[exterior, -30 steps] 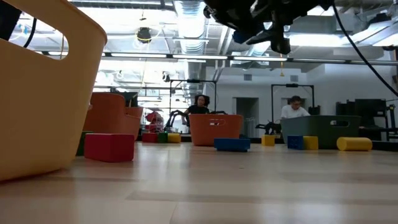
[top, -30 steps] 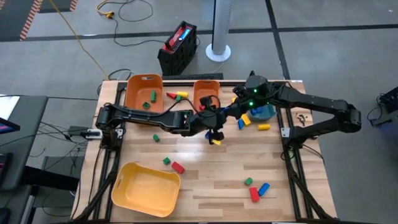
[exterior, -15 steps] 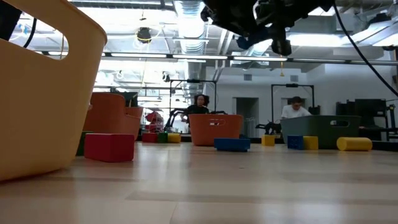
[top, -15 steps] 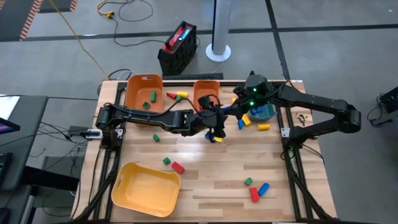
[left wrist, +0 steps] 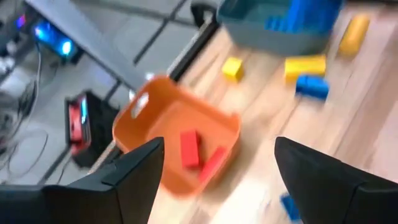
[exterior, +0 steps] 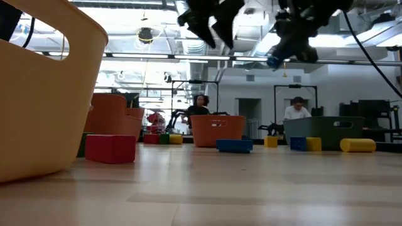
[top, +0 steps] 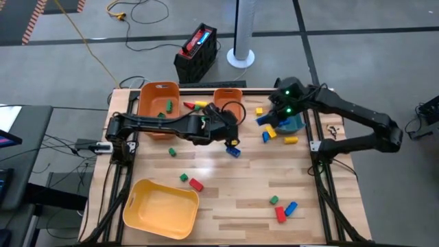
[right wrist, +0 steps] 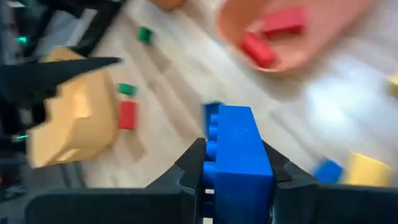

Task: Sort blocks
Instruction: Put the blue game piece into the green bin

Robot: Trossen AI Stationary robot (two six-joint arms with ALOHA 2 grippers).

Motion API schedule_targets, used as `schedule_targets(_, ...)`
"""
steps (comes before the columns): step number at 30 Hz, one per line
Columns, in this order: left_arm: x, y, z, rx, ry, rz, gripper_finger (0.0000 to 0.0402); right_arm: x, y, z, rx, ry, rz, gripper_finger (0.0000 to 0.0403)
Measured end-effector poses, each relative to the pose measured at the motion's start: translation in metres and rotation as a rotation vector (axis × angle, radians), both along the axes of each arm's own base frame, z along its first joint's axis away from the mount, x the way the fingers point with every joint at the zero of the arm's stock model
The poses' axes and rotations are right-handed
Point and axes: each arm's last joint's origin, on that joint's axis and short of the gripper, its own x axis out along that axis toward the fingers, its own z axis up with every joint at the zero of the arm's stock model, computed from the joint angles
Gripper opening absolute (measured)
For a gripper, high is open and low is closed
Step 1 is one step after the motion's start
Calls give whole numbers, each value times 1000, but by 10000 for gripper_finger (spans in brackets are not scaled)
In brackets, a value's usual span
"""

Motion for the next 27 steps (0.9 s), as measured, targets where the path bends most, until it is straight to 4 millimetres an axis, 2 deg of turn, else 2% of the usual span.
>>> schedule_targets(9, -9, -13, -9, -45, 75, 11, 276, -42, -25, -14, -55, 285, -95, 92)
schedule_targets(15, -16, -20, -48, -83, 153, 44, 255, -62, -35, -18, -73, 396, -135, 92)
schedule_targets(17, -18, -27, -53, -108, 130, 56, 250, -67, -37, -18, -62, 417, -140, 92)
schedule_targets(21, -19, -40, -55, -132, 113, 43, 246, -69, -41, -24, -50, 441, -133, 92)
schedule_targets(27, -19, -40, -51, -150, 81, 33, 245, -57, -56, -54, -16, 511, -90, 93)
